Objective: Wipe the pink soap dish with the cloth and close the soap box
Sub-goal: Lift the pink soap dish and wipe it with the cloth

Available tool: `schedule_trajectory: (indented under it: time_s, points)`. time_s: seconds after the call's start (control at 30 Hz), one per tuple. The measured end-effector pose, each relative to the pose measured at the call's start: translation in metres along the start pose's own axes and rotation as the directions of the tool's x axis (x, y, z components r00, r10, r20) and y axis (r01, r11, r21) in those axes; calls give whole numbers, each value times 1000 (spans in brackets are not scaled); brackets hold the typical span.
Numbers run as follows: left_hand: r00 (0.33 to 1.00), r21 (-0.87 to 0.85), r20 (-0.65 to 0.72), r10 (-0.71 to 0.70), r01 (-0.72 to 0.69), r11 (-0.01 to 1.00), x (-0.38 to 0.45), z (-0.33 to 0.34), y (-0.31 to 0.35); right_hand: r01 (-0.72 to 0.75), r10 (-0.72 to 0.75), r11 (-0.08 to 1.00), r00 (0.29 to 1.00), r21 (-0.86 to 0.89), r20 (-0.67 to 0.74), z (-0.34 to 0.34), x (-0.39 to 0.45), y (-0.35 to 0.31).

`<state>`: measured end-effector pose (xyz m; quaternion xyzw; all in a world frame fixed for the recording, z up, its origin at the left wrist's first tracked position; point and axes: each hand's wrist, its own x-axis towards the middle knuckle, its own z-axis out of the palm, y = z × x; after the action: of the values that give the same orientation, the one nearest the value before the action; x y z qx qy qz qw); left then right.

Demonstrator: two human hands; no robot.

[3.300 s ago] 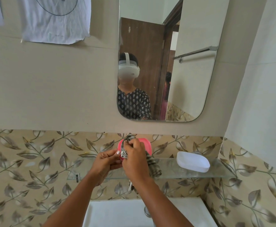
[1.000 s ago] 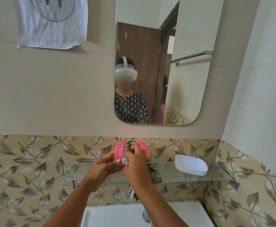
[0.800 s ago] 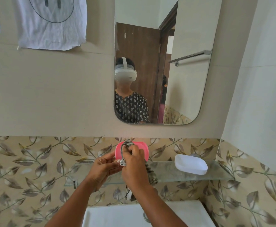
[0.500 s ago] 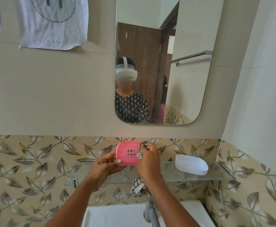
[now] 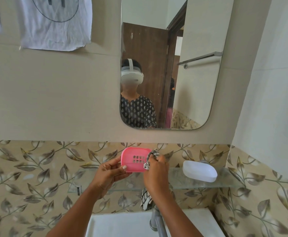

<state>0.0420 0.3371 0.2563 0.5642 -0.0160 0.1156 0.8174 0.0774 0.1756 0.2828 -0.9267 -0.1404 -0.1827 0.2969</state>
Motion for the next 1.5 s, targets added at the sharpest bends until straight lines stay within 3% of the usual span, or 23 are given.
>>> schedule_trajectory:
  time_s: [0.4,0.7,0.97,1.17,1.37,1.5]
  points:
    - [1000,-8,-18,14,-14,1000,3,-4,-3,-11,6,997,998,77,59,9,-15,3]
    - [1000,-34,-9,29,-29,999,3,-4,-4,155,-171,973,981,169,87,19,-28,3]
    - [999,33,-19,29,-28,999,6,-7,-7,101,-154,943,977,317,148,13,-36,5]
    - [998,-17,-28,63,-63,998,2,-2,-3,176,-235,946,950,271,204,25,-45,-4]
    - [998,1,-16,67,-67,998,2,-2,-4,133,-220,921,953,367,207,27,-43,-13]
    - [998,-2,-20,58,-59,998,2,-3,-3,-80,-58,878,961,472,271,17,-35,-13]
